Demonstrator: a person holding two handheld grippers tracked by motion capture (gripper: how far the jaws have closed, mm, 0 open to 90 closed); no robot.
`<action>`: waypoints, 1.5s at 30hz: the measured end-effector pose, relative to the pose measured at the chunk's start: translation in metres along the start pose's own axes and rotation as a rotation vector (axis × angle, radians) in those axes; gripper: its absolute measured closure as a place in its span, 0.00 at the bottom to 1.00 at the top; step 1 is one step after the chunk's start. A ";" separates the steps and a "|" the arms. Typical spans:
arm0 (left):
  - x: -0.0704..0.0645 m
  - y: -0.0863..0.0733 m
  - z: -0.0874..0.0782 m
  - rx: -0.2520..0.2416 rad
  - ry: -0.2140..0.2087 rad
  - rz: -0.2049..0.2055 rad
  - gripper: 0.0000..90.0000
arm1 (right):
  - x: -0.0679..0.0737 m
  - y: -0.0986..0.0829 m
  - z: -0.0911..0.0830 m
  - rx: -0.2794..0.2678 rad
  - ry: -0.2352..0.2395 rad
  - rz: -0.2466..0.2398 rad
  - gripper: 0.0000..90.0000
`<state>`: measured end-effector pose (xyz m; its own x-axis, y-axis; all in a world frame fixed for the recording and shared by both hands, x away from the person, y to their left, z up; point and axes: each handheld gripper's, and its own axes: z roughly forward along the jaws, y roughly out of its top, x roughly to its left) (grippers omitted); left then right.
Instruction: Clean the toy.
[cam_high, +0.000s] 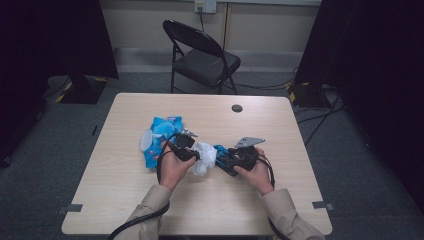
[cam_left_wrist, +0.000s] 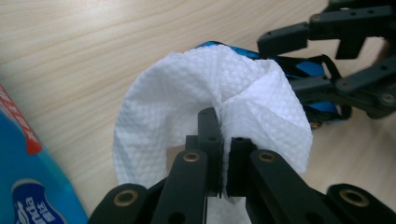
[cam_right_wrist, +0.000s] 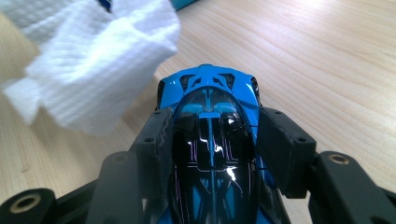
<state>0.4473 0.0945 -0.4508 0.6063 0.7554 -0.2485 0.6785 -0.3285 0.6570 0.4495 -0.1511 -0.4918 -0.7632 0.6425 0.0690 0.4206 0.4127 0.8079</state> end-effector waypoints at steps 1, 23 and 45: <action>0.001 0.001 0.001 -0.003 0.012 -0.002 0.98 | 0.000 0.000 0.000 0.000 0.000 0.000 0.52; 0.003 -0.005 0.038 0.069 0.146 -0.006 0.97 | 0.000 0.000 0.000 -0.003 0.000 -0.002 0.52; -0.004 -0.011 0.041 0.068 0.110 0.010 0.97 | 0.000 0.000 0.000 -0.004 0.001 -0.003 0.52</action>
<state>0.4547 0.0720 -0.4859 0.5669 0.8081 -0.1600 0.7013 -0.3715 0.6084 0.4495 -0.1511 -0.4922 -0.7647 0.6409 0.0672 0.4167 0.4122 0.8102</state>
